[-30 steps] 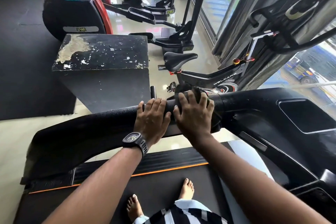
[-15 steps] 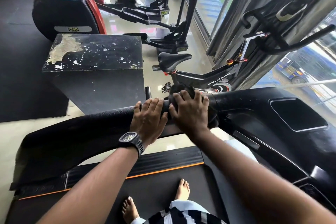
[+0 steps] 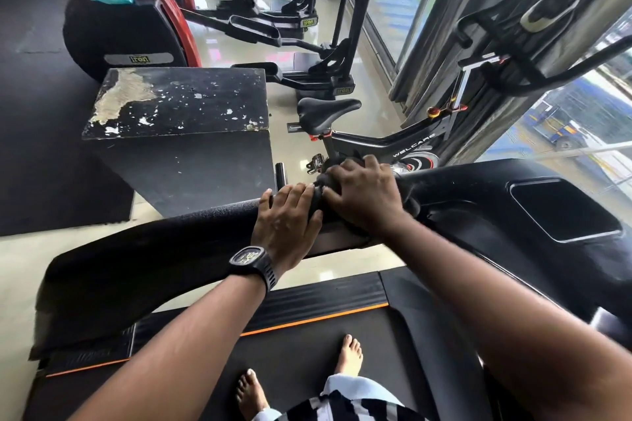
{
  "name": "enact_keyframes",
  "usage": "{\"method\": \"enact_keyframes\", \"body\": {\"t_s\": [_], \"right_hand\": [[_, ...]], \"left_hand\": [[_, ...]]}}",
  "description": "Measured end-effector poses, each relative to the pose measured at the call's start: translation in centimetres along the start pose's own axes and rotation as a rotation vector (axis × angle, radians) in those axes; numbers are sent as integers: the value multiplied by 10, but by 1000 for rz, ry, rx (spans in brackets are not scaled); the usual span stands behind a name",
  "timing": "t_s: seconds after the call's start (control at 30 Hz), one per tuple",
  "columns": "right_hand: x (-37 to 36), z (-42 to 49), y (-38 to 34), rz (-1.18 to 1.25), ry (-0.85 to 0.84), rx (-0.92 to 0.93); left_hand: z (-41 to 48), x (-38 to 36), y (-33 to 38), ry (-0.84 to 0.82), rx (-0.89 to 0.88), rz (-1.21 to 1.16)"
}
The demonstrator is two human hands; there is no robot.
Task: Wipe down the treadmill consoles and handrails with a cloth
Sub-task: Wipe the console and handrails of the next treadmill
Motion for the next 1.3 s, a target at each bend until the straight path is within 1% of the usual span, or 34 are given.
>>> {"method": "enact_keyframes", "body": {"t_s": [0.03,0.1,0.17,0.2,0.27,0.3,0.37,0.43,0.47,0.5,0.53,0.6,0.63,0.7,0.73,0.8,0.87,0.9,0.93,1.0,1.03,1.07,1.1,1.17,1.23,1.3], "right_hand": [[6,9,9,4,-62,-36],[9,14,23,64,-90,-213],[2,-1,19,76,-19,-340],[-4,-14,10,73,30,-350],[-15,-33,-7,89,111,-289],[-16,-35,-9,101,119,-238],[-7,-23,0,82,87,-102],[6,-2,17,27,-38,-18],[11,8,27,23,-100,-33],[14,13,36,34,-137,-100],[13,13,41,53,-131,-198],[5,-3,35,64,-47,-356],[-1,-15,26,67,9,-376],[-14,-34,7,78,115,-305],[-16,-37,4,75,134,-248],[-8,-24,12,52,98,-113],[6,-1,27,30,-48,-52],[12,9,36,44,-117,-80],[14,14,43,80,-154,-157],[13,8,47,135,-92,-357],[7,-3,41,129,-33,-416],[1,-15,31,116,29,-431],[-7,-25,22,106,87,-406],[-14,-34,13,87,153,-294],[-7,-21,24,58,112,-144],[3,-2,39,34,-20,-73]], "left_hand": [[1,0,1,-3,5,3],[1,0,3,-5,13,7],[1,0,4,-6,12,9],[1,0,3,-6,11,10],[2,0,3,-5,14,10],[2,0,4,-4,17,11],[3,0,6,-2,18,14],[5,1,8,-4,14,20],[6,1,9,-7,12,21],[7,1,11,-9,11,19],[8,1,12,-9,11,16],[8,1,14,-4,13,7],[8,1,14,1,13,5],[9,0,13,12,13,5],[9,0,13,11,9,7],[10,-1,14,7,-1,12],[12,-2,15,4,-13,26],[13,-3,16,4,-19,32],[14,-3,17,4,-22,35],[16,-4,19,4,-29,36],[16,-4,20,0,-34,35],[17,-4,21,-6,-39,34],[17,-4,22,-9,-40,34],[18,-5,23,-8,-41,38],[19,-5,24,-10,-46,40],[20,-5,24,-15,-51,50]]}}
Point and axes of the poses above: each hand's wrist, its own z-axis towards the middle knuckle, its own x-axis out of the back of the hand, y = z × x, the point moved 1 cm from there along z, towards the middle knuckle, and after that the axes turned 7 degrees about -y, right-handed, at the moved point
